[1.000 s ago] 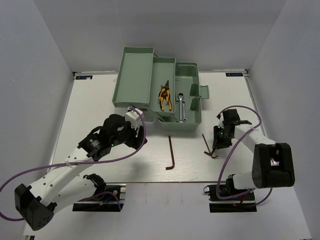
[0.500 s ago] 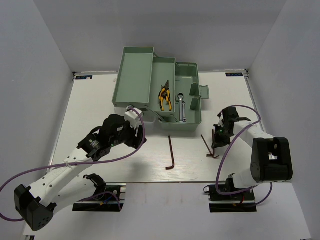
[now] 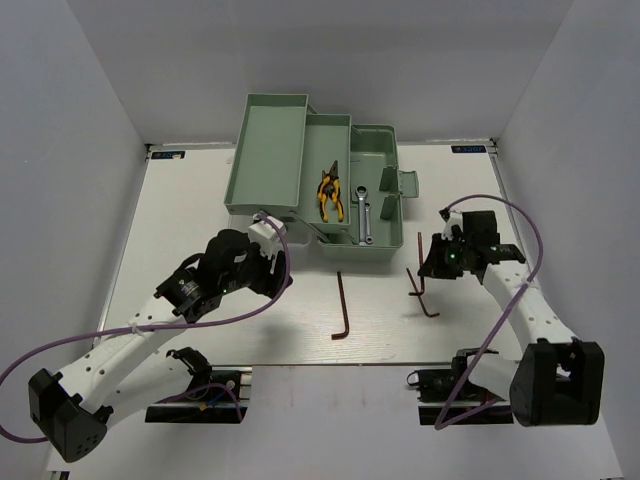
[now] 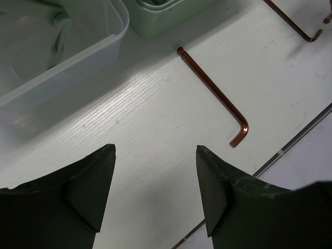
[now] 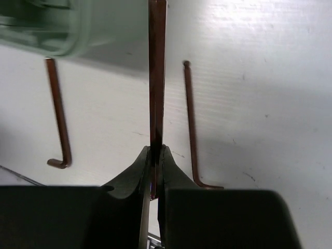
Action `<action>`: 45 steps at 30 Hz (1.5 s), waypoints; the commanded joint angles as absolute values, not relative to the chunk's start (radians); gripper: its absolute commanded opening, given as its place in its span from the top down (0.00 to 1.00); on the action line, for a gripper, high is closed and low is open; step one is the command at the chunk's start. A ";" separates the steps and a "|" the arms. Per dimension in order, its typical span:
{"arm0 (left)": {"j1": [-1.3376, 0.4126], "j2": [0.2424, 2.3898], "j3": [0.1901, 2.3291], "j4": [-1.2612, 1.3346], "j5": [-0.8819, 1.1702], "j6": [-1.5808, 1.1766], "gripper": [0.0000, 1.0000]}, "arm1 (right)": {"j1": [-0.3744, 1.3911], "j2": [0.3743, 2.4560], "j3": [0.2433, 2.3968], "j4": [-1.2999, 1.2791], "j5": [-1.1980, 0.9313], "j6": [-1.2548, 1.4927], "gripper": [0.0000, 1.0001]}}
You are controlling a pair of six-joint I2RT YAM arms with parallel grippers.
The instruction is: Sort the tools into containers
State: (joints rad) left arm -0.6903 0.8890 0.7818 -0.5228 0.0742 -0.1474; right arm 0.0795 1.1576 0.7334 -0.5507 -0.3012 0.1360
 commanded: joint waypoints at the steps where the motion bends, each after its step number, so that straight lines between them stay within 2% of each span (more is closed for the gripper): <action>1: -0.695 0.868 0.776 -0.517 0.074 -0.152 0.26 | 0.083 1.088 0.811 -0.563 -0.406 0.045 1.00; 4: -0.695 0.847 0.776 -0.508 0.074 -0.152 0.26 | 0.087 1.023 0.880 -0.578 -0.480 0.008 1.00; 7: -0.695 0.827 0.776 -0.486 0.089 -0.143 0.26 | 0.106 1.058 1.015 -0.566 -0.572 0.011 1.00; 11: -0.695 0.808 0.767 -0.477 0.112 -0.124 0.26 | 0.210 1.280 1.254 -0.538 -0.617 0.026 1.00; 12: -0.695 0.808 0.767 -0.477 0.112 -0.124 0.28 | 0.228 1.342 1.370 -0.517 -0.615 0.023 1.00; 15: -0.695 0.767 0.758 -0.477 0.101 -0.115 0.33 | 0.325 1.494 1.518 -0.483 -0.589 0.006 1.00; 17: -0.695 0.749 0.749 -0.468 0.075 -0.115 0.33 | 0.406 1.628 1.699 -0.488 -0.575 0.017 1.00; 21: -0.695 0.726 0.749 -0.468 0.049 -0.115 0.33 | 0.512 1.802 1.987 -0.463 -0.511 0.019 1.00; 24: -0.695 0.726 0.749 -0.468 0.028 -0.124 0.33 | 0.590 1.910 2.116 -0.447 -0.482 0.005 1.00; 27: -0.695 0.716 0.749 -0.479 0.008 -0.124 0.33 | 0.627 1.977 2.187 -0.395 -0.466 0.015 1.00; 31: -0.695 0.695 0.749 -0.479 -0.002 -0.124 0.33 | 0.667 2.013 2.184 -0.287 -0.433 0.049 1.00; 35: -0.686 0.709 0.749 -0.479 0.020 -0.124 0.31 | 0.704 2.068 2.174 -0.284 -0.370 0.011 1.00; 36: -0.686 0.719 0.749 -0.479 0.032 -0.124 0.29 | 0.706 2.080 2.166 -0.287 -0.364 -0.026 0.95; 37: -0.686 0.719 0.749 -0.479 0.041 -0.124 0.29 | 0.706 2.086 2.151 -0.296 -0.362 -0.038 0.73; 39: -0.686 0.732 0.749 -0.468 0.066 -0.124 0.28 | 0.710 2.085 2.132 -0.307 -0.350 -0.079 0.65; 40: -0.686 0.741 0.749 -0.468 0.066 -0.124 0.26 | 0.710 2.073 2.126 -0.311 -0.356 -0.086 0.57; 45: -0.686 0.834 0.759 -0.459 0.109 -0.124 0.26 | 0.696 1.982 2.114 -0.345 -0.330 -0.129 0.53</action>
State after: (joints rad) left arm -0.6891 0.7898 0.7582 -0.4816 0.0574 -0.1280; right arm 0.7067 2.0850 2.1109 -0.3580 -0.3592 -0.0761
